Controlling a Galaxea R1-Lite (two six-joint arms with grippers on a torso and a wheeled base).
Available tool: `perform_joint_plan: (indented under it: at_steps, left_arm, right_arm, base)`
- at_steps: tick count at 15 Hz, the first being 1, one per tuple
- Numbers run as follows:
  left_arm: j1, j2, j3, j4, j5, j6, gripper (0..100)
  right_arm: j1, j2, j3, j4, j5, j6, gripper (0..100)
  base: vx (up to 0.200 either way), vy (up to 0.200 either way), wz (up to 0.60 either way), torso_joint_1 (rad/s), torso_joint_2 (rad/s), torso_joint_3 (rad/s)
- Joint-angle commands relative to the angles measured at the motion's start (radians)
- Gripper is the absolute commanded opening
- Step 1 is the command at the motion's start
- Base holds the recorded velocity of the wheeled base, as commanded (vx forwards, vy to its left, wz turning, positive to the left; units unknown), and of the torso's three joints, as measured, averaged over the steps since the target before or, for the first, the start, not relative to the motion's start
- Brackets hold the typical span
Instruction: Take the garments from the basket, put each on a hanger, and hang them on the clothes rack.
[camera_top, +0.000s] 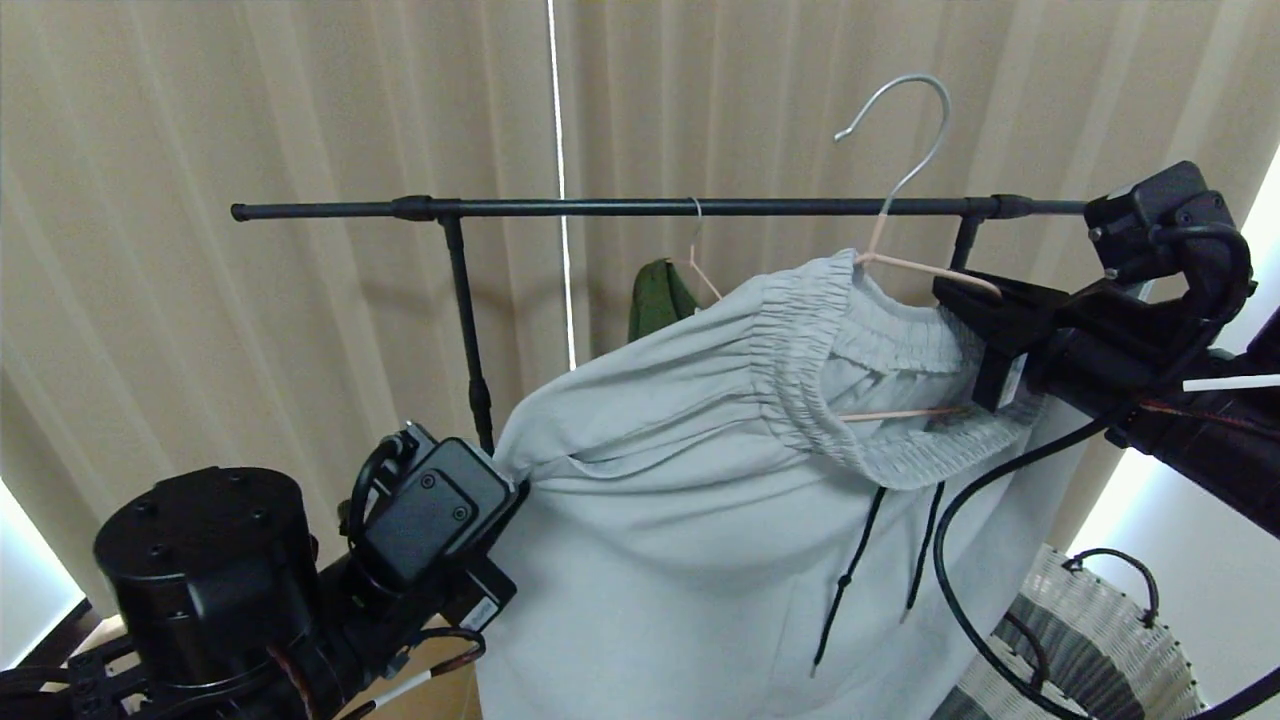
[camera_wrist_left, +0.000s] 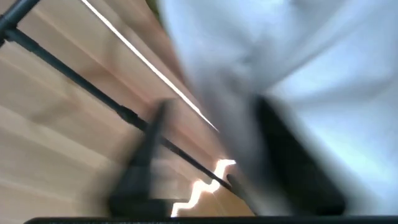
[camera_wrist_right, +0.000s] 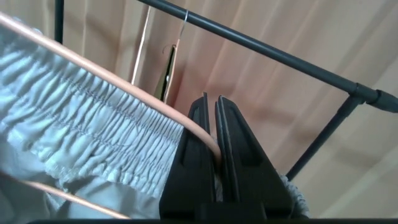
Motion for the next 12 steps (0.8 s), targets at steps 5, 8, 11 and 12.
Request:
perform_joint_plan:
  at_steps: [5, 8, 11, 12]
  left_arm:
    - [0.167, 0.003, 0.080, -0.153, -0.010, 0.002, 0]
    - [0.181, 0.000, 0.078, -0.152, -0.017, -0.001, 0]
    - [0.181, 0.006, 0.066, -0.152, -0.008, 0.000, 0]
    - [0.181, 0.001, 0.063, -0.152, -0.008, 0.002, 0]
  right_arm:
    - [-0.088, -0.004, -0.001, 0.000, -0.004, -0.002, 0]
    - [-0.094, -0.008, -0.001, 0.000, -0.004, -0.002, 0]
    - [-0.094, -0.013, 0.000, 0.000, -0.004, -0.004, 0]
    - [-0.094, -0.013, 0.000, 0.000, -0.004, -0.004, 0]
  base:
    - [0.000, 0.000, 0.00, 0.000, 0.00, 0.000]
    - [0.000, 0.000, 0.00, 0.000, 0.00, 0.000]
    - [0.000, 0.000, 0.00, 0.000, 0.00, 0.000]
    - [0.000, 0.000, 0.00, 0.000, 0.00, 0.000]
